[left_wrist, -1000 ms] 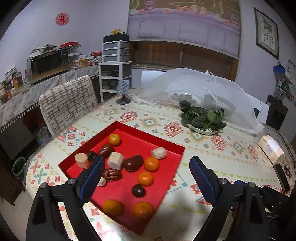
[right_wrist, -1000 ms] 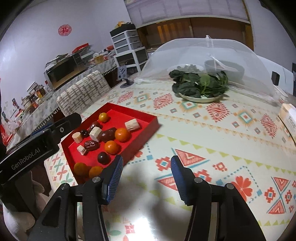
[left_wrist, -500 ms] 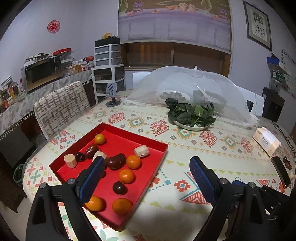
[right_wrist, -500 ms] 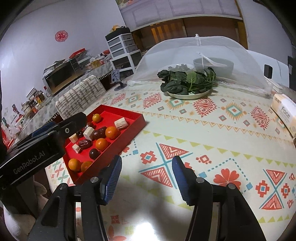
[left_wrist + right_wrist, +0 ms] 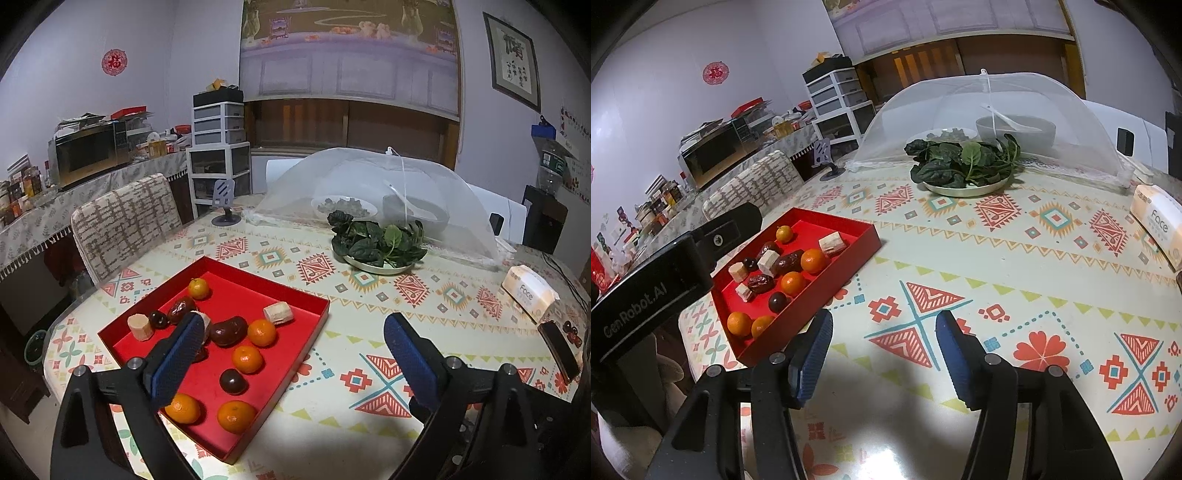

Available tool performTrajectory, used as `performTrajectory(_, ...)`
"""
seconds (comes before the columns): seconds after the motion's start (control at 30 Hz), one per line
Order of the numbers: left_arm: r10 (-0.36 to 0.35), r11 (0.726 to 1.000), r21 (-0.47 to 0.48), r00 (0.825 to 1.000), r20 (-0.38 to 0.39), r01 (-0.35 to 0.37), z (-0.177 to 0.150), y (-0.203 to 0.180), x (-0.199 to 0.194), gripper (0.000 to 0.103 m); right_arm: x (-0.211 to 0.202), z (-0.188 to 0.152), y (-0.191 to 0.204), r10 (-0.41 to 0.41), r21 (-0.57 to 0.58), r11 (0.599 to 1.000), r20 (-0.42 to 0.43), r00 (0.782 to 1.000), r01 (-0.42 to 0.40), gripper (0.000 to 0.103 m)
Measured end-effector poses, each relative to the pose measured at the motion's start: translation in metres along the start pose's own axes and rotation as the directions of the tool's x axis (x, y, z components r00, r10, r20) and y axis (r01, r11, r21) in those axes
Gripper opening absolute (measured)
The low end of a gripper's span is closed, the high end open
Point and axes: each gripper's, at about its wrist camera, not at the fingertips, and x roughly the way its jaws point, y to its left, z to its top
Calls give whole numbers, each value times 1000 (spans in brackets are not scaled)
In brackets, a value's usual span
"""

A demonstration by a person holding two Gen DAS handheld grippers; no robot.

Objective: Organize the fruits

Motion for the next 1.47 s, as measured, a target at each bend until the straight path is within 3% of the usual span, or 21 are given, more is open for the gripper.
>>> performTrajectory(0.53, -8, 999, -38, 1000, 0, 8, -3, 16, 5, 98, 9, -1, 18, -7, -22, 1000, -22, 1000, 7, 65)
performTrajectory(0.63, 46, 997, -65, 997, 61, -42, -2, 25, -4, 98, 11, -1, 23, -11, -33, 999, -24, 1000, 10, 66)
performTrajectory(0.73, 139, 988, -94, 975, 176, -124, 1, 34, -28, 103, 12, -1, 30, -16, -55, 998, -20, 1000, 15, 66)
performTrajectory(0.83, 110, 989, -125, 958, 265, -79, 3, 51, -45, 103, 12, -2, 40, -19, -85, 996, -13, 1000, 18, 66)
performTrajectory(1.2, -29, 965, -255, 990, 140, 64, 0, 112, -12, 103, 25, -7, 77, -7, -164, 987, -39, 999, 0, 66)
performTrajectory(1.33, -58, 963, -253, 987, 148, 94, -3, 115, -12, 103, 26, -8, 83, -7, -173, 985, -36, 999, 1, 66)
performTrajectory(1.47, -58, 981, -177, 993, 102, 75, -5, 91, -8, 103, 25, -7, 79, -18, -154, 988, -32, 999, 13, 66)
